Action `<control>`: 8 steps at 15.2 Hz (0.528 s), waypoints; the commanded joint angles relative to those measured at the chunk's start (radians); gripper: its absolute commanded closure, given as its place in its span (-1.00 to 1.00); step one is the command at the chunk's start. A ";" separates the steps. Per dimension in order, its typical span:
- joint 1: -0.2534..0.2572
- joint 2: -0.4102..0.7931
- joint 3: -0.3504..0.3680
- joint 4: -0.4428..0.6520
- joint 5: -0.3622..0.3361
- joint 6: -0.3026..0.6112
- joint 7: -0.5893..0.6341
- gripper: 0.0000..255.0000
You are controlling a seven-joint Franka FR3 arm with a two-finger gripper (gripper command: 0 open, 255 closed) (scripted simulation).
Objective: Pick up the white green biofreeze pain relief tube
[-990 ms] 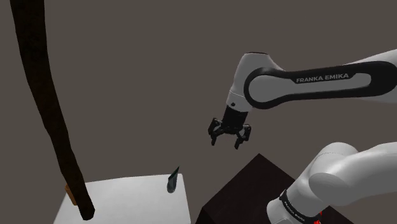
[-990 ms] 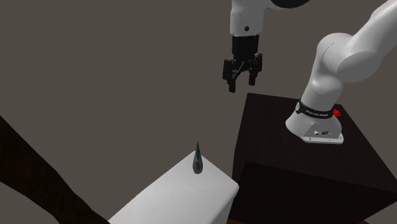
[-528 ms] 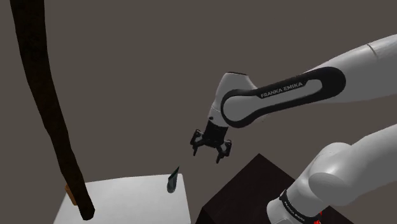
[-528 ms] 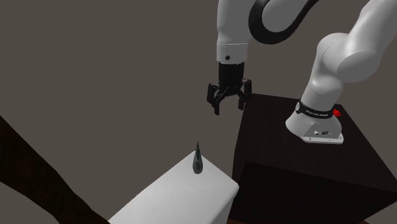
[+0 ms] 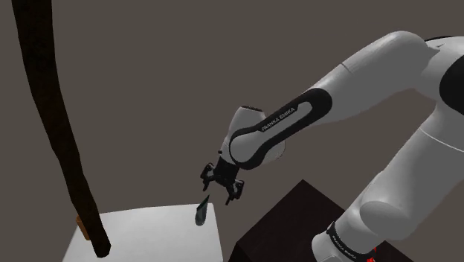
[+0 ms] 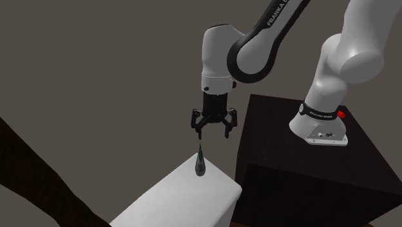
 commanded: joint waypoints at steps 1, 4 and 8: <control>0.010 0.107 0.001 0.043 -0.024 0.083 0.080 -1.00; 0.049 0.251 -0.031 0.114 -0.059 0.181 0.184 -1.00; 0.062 0.307 -0.042 0.125 -0.063 0.225 0.178 -1.00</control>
